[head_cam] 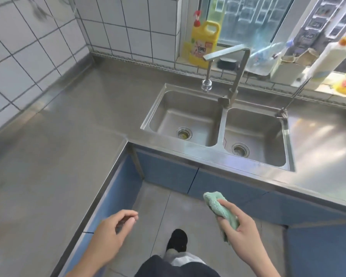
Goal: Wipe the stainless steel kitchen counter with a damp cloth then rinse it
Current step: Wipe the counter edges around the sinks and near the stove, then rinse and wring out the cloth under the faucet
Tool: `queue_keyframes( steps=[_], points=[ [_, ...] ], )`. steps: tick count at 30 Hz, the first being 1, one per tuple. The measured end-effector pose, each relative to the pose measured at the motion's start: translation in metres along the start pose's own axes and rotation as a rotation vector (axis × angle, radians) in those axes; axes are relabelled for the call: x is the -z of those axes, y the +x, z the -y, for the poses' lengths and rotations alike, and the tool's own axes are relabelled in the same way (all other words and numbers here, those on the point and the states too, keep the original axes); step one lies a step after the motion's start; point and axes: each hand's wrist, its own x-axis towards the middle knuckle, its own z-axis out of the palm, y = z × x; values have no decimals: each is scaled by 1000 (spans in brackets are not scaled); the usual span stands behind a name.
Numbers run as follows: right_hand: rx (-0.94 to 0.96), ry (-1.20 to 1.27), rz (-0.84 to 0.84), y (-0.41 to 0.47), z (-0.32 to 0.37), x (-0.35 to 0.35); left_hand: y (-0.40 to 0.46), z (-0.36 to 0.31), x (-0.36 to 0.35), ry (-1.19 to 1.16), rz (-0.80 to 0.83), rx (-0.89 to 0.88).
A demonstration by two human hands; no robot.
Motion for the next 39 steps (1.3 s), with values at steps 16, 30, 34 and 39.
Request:
queue_keyframes(
  steps=[16, 30, 34, 39],
  points=[
    [3, -7, 27, 219, 33, 20, 220, -68, -6, 42, 111, -51],
    [-35, 53, 290, 394, 111, 3, 443, -165, -20, 133, 382, -186],
    [-88, 127, 467, 433, 120, -8, 478, -191, -44, -88, 624, -95],
    [-59, 52, 540, 475, 108, -7, 500, -198, -79, -354, 474, 5]
  ],
)
